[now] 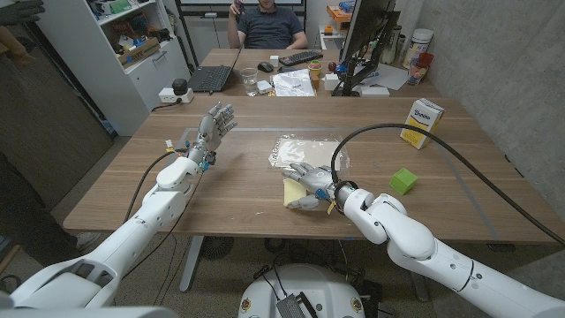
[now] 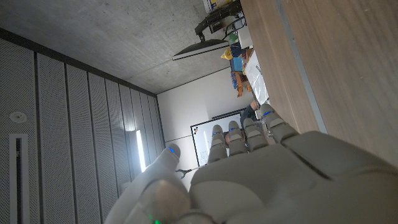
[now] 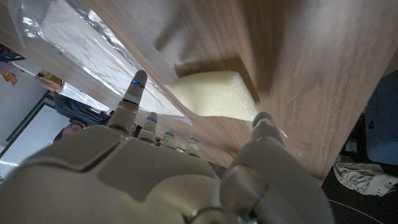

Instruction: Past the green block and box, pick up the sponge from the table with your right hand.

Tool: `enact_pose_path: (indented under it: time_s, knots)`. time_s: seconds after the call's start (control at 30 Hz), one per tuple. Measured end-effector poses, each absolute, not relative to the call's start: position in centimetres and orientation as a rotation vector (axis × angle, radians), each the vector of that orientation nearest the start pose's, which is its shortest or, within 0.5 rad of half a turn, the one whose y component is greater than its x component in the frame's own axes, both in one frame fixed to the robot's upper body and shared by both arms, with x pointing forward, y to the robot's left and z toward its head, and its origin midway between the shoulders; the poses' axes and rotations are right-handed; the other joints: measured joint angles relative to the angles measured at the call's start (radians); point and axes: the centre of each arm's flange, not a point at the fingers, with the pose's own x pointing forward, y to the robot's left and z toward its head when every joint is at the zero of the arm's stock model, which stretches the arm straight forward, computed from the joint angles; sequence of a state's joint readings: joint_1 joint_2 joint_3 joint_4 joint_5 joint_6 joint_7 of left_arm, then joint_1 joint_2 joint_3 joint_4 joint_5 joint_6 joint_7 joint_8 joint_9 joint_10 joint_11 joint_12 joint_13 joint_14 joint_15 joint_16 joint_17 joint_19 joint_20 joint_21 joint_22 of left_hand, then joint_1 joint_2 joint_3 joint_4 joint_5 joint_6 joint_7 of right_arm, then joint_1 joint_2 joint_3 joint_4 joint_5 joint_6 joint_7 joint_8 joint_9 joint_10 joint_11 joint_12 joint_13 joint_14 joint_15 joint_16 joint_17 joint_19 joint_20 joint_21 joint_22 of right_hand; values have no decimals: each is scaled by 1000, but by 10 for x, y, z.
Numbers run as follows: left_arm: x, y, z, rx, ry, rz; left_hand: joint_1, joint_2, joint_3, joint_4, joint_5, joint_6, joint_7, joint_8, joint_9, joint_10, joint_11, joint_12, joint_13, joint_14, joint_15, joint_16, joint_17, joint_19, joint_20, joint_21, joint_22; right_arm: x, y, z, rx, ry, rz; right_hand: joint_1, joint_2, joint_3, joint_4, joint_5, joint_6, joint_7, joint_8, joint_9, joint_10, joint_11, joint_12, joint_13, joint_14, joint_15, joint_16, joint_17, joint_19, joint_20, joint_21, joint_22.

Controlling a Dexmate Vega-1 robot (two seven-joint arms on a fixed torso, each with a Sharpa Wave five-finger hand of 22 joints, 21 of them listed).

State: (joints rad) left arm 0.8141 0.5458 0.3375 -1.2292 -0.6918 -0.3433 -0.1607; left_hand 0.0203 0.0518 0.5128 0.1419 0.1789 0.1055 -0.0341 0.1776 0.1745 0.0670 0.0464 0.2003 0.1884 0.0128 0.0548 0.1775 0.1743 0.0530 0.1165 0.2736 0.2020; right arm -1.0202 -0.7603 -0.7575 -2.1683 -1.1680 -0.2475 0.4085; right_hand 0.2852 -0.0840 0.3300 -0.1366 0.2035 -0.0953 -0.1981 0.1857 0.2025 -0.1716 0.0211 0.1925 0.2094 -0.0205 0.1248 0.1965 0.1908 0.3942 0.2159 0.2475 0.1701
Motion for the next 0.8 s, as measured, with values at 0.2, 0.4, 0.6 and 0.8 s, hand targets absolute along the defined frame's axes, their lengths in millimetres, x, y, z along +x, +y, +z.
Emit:
enact_pose_path:
  time_s: [0.2, 0.4, 0.6, 0.8]
  knots:
    - [653, 325, -16, -19, -633, -247, 0, 0, 0, 0, 0, 0, 0, 0, 0, 0, 0, 0, 0, 0, 0, 0, 0, 0, 0, 0, 0, 487, -80, -99, -1933, -616, 347, 29, 22, 6, -6, 0, -25, -14, 0, 0, 0, 0, 2, 0, 33, -13, 12, 0, 50, -1, 0, 1]
    - [654, 325, -15, -18, -635, -246, 0, 0, 0, 0, 0, 0, 0, 0, 0, 0, 0, 0, 0, 0, 0, 0, 0, 0, 0, 0, 0, 488, -76, -96, -1953, -601, 420, 114, 94, 56, -22, -3, -24, -15, 12, 2, 20, -27, 20, 0, 82, -36, 23, 0, 161, 0, 4, 3]
    - [654, 326, -15, -18, -637, -245, 0, 0, 0, 0, 0, 0, 0, 0, 0, 0, 0, 0, 0, 0, 0, 0, 0, 0, 0, 0, 0, 489, -74, -91, -1975, -600, 457, 209, 123, 121, -40, 64, -17, -22, 19, 2, -2, -1, 8, -5, 58, 2, 3, -3, 182, 0, -24, -1]
    - [655, 328, -14, -23, -642, -240, 0, 0, 0, 0, 0, 0, 0, 0, 0, 0, 0, 0, 0, 0, 0, 0, 0, 0, 0, 0, 0, 493, -71, -87, -2005, -591, 485, 272, 118, 171, -43, 144, -26, -18, 10, 3, 2, -20, 3, -10, 45, -3, 0, -3, 210, 1, -37, 0]
